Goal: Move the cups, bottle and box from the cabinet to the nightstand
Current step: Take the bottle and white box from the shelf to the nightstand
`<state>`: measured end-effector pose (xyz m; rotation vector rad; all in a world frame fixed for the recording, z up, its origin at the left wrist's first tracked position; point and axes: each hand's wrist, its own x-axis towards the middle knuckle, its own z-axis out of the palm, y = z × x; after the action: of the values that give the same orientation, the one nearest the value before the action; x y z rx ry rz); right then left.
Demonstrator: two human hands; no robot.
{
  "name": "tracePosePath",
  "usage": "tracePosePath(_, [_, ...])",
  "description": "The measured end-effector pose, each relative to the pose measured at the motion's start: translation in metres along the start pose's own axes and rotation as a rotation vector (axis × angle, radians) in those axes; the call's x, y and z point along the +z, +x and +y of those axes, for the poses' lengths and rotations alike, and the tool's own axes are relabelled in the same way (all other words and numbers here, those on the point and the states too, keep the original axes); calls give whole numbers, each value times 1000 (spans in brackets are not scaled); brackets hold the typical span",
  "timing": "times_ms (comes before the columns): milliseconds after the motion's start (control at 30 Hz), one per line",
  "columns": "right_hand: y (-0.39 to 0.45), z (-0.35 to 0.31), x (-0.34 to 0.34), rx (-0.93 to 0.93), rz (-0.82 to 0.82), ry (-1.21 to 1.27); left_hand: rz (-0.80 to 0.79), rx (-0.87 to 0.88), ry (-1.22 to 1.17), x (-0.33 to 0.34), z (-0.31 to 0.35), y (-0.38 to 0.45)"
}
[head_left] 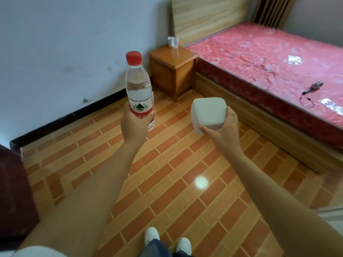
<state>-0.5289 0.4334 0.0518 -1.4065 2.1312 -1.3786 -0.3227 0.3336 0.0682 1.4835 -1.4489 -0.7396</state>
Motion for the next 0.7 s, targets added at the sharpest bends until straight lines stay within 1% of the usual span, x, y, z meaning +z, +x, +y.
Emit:
tracePosePath(233, [0, -17, 28, -23, -37, 6, 64, -15, 10, -32, -8, 8])
tracePosePath(400, [-1, -31, 60, -18, -40, 10, 56, -21, 18, -49, -24, 27])
tracePosePath(700, [20, -63, 120, 20, -9, 13, 35, 1, 27, -76, -60, 92])
